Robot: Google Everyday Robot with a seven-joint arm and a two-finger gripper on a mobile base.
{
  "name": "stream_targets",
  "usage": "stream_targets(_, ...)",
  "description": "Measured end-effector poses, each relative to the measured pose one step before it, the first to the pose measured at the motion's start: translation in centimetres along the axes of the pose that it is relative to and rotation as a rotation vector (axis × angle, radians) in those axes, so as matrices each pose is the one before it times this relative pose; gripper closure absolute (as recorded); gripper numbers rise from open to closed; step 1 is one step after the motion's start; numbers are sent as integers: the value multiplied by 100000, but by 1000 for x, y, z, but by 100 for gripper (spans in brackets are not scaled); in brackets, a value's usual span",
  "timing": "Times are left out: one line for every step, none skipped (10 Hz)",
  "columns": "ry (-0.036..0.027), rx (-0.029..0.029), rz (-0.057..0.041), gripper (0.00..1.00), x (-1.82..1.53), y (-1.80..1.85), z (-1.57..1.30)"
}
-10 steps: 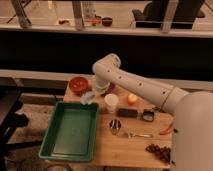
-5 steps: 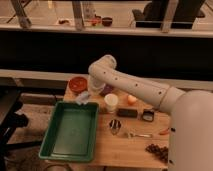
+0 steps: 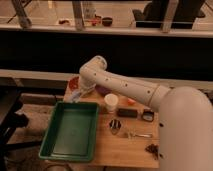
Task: Place towel in red bowl
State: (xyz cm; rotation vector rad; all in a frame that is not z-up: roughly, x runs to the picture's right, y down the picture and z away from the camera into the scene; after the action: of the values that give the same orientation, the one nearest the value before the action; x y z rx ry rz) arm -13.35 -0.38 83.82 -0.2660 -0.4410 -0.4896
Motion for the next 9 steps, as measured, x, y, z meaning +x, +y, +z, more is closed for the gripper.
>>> stream_targets(251,2933,-781,100,883,-1381,655)
stream_targets(222,726,-77,100,269,-237,102)
stream_targets(702,3899,1287,100,1673,-1354,723)
stream_targets(257,1427,551,100,598,-581,340)
stream_targets(247,1887,299,100,382,-522,251)
stream_targets(228,2089,138,100,124,-329,212)
stream_targets(882,2262,92,100,52,-379,143)
stream_targets(708,1910,-216,100,-95,-392,344)
stream_targets(422,1292,-177,100,-102,-302,419)
